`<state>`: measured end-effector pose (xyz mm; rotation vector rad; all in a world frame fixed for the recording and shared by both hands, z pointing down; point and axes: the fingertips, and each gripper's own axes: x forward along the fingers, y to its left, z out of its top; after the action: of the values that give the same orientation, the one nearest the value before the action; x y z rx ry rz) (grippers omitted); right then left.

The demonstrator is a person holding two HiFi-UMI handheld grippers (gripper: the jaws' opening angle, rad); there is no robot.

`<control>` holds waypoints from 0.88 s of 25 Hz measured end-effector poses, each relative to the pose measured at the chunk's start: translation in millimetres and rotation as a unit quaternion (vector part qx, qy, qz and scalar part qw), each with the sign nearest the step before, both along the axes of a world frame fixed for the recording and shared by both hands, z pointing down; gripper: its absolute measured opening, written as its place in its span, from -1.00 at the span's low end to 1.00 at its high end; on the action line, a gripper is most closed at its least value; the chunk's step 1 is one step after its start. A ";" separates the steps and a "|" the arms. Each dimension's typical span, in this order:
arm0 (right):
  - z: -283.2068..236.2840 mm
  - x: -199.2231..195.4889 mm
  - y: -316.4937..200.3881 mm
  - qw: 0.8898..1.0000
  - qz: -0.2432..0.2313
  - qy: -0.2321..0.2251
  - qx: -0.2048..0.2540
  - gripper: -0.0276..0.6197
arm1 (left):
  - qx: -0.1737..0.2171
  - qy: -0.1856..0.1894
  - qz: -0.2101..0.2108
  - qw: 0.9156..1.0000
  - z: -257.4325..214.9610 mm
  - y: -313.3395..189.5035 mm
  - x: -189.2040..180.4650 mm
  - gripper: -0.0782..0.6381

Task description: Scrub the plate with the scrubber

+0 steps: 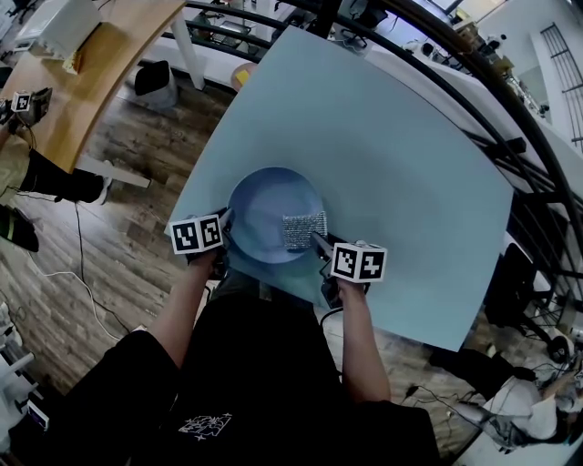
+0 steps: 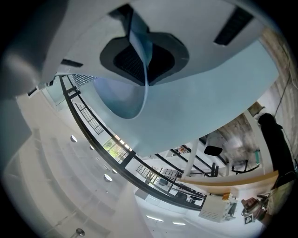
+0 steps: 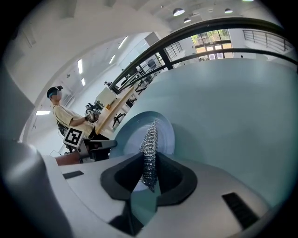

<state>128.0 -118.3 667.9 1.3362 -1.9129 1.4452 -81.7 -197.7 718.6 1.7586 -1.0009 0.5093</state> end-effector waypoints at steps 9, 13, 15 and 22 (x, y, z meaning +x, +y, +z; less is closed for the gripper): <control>6.3 -30.1 3.4 0.999 0.011 -0.030 0.005 -0.67 | -0.003 0.004 0.001 1.000 0.4 1.4 -1.3 -0.69; 6.5 -45.7 1.6 0.999 0.009 -0.034 0.008 -0.67 | -0.004 0.006 0.003 1.000 0.0 2.4 -2.6 -0.69; 6.6 -55.0 0.0 0.999 0.009 -0.040 0.010 -0.67 | -0.004 0.008 0.002 1.000 0.3 2.7 -2.9 -0.69; 8.9 -78.3 -14.5 0.999 0.014 -0.043 0.017 -0.67 | -0.004 0.012 0.004 1.000 -0.2 2.0 -1.6 -0.69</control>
<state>49.7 -132.8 676.8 1.3418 -1.9890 1.5119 -83.3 -195.7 718.4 1.7576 -0.9745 0.4966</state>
